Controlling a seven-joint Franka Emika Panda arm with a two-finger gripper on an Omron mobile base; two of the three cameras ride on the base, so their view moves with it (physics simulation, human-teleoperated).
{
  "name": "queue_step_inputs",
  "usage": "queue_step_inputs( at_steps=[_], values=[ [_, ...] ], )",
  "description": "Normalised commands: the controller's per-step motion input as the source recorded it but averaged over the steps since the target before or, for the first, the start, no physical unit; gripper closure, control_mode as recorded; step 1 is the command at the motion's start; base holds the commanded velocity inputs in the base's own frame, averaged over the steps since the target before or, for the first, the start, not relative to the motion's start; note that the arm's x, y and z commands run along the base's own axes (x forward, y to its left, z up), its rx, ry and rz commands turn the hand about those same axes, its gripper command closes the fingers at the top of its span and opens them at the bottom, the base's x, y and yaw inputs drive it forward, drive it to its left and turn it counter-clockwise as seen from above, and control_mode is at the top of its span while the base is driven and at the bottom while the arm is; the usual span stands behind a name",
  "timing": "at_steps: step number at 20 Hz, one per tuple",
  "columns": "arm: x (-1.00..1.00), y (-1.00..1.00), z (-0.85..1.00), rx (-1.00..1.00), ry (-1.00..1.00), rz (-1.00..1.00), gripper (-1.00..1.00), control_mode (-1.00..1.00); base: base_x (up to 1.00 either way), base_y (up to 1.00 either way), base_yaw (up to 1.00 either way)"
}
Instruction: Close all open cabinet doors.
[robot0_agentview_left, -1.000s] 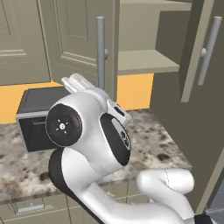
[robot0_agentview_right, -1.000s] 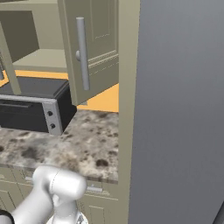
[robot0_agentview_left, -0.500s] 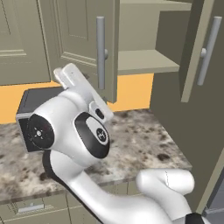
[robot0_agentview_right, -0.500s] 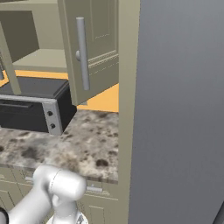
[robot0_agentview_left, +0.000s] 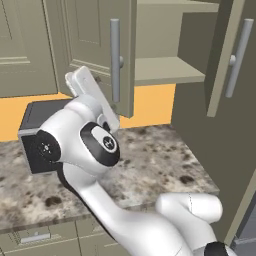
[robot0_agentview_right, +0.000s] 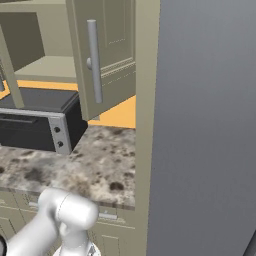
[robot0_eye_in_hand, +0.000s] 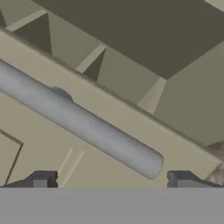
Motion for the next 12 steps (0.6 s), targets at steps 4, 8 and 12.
queue_step_inputs(
  at_steps=[4,8,12],
  values=[
    [0.47,0.04,0.0,0.11,-0.02,-0.1,-1.0,-1.0,0.0,0.0,0.0],
    [0.51,-0.08,0.0,0.11,0.0,-0.13,-1.0,-1.0,0.0,0.0,0.0],
    [0.57,-0.1,0.0,0.11,0.0,-0.12,-1.0,-1.0,0.0,0.0,0.0]
  ],
)
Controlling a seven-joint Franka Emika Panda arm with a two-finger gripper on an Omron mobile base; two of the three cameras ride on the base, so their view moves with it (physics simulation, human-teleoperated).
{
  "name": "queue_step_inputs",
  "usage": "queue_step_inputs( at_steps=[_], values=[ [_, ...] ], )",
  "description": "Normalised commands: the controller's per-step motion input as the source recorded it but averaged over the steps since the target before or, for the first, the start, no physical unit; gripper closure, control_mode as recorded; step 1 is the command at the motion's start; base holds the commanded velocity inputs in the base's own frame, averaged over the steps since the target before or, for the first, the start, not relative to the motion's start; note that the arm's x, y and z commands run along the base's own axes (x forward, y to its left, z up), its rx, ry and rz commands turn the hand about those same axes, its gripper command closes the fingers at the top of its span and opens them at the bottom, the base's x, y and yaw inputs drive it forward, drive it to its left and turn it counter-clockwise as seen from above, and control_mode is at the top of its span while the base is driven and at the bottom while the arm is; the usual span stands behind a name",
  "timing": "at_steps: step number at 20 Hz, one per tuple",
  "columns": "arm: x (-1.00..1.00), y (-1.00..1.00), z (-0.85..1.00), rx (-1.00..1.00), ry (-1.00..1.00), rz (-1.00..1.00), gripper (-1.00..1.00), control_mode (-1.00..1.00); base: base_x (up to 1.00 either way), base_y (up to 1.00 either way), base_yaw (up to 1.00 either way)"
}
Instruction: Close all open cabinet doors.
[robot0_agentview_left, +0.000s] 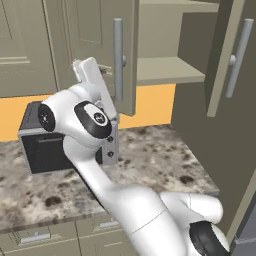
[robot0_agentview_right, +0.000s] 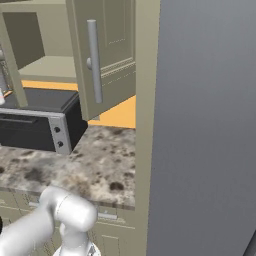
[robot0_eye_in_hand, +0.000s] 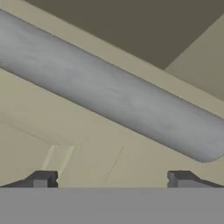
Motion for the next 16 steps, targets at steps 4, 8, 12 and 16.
queue_step_inputs(
  at_steps=[4,8,12,16],
  values=[
    [0.62,-0.19,-0.01,0.09,0.0,-0.11,-1.0,-1.0,0.0,0.0,0.0],
    [0.68,-0.19,-0.04,0.09,0.0,-0.07,-1.0,-1.0,0.0,0.0,0.0],
    [0.68,-0.18,-0.08,0.07,0.0,-0.06,-1.0,-1.0,0.0,0.0,0.0],
    [0.69,-0.21,-0.1,0.05,0.0,-0.06,-1.0,-1.0,0.0,0.0,0.0]
  ],
)
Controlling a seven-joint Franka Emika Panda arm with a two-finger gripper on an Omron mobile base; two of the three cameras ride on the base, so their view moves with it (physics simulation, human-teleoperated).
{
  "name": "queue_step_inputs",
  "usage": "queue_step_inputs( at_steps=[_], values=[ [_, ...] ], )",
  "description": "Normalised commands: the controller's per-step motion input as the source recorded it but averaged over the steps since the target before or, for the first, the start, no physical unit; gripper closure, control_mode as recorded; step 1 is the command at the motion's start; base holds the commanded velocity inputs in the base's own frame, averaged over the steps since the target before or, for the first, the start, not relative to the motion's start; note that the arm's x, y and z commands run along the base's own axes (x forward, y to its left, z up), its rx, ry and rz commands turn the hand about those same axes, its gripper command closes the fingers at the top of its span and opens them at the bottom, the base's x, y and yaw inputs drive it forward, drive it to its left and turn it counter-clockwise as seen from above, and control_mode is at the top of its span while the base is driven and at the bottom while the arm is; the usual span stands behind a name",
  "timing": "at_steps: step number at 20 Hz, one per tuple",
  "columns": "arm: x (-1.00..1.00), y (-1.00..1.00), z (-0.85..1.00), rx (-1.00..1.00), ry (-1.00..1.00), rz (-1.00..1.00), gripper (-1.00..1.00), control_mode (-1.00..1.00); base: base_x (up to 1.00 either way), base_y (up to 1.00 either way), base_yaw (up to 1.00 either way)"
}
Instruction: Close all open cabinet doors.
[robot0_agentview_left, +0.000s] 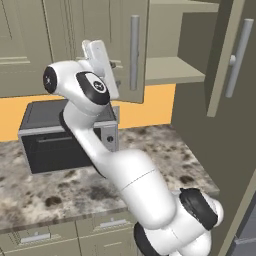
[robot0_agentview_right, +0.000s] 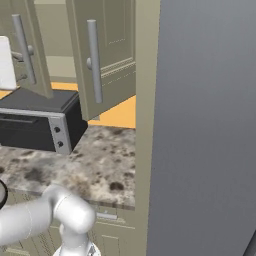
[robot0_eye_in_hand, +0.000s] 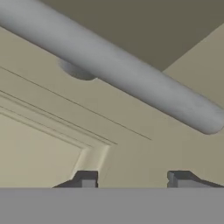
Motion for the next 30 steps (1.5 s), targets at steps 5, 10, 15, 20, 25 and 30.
queue_step_inputs(
  at_steps=[5,10,15,20,25,30],
  values=[
    [0.69,-0.23,-0.13,0.03,0.01,-0.05,-1.0,-1.0,0.0,0.0,0.0],
    [0.66,-0.26,-0.15,0.02,0.02,-0.02,-1.0,-1.0,0.0,0.0,0.0],
    [0.51,-0.24,-0.21,0.0,0.01,0.0,-1.0,-1.0,0.0,0.0,0.0],
    [0.41,-0.19,-0.2,0.0,0.0,0.0,-1.0,-1.0,0.0,0.0,0.0],
    [0.44,-0.2,-0.23,0.0,0.02,0.0,-1.0,-1.0,0.0,0.0,0.0],
    [0.08,-0.16,-0.16,0.01,0.02,0.06,-1.0,-1.0,0.0,0.0,0.0]
  ],
)
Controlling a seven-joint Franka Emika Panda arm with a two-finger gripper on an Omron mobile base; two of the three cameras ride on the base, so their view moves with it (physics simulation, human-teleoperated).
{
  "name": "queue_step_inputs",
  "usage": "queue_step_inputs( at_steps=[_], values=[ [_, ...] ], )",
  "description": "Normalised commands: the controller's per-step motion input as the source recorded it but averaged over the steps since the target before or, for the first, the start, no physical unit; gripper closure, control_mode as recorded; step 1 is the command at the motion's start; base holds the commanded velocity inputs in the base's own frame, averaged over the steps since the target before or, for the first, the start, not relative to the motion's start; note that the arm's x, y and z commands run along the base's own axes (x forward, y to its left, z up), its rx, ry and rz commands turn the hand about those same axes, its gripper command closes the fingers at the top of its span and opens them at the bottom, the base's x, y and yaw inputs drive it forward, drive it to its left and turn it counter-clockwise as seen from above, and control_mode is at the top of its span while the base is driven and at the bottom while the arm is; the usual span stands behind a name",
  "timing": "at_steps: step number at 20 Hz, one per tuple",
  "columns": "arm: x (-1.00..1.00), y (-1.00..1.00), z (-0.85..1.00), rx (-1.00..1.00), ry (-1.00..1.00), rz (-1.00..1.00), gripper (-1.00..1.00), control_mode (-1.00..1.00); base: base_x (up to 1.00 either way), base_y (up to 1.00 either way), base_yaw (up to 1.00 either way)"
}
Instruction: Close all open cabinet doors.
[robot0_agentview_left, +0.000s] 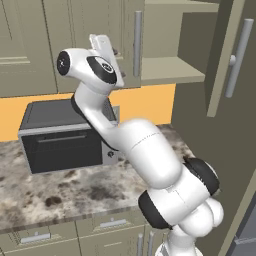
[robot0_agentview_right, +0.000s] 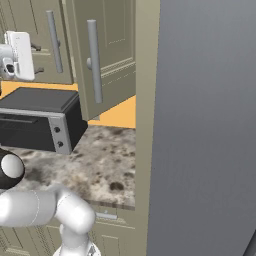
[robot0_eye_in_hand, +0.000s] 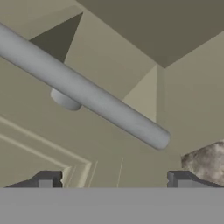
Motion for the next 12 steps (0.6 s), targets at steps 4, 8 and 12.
queue_step_inputs(
  at_steps=[4,8,12],
  values=[
    [-0.41,-0.15,-0.01,0.02,0.0,0.16,-1.0,-1.0,0.0,0.0,0.0],
    [-0.52,-0.13,0.0,0.02,0.0,0.01,-1.0,-1.0,0.0,0.0,0.0],
    [-0.59,-0.1,0.0,0.02,-0.03,0.0,-1.0,-1.0,0.0,0.0,0.0]
  ],
)
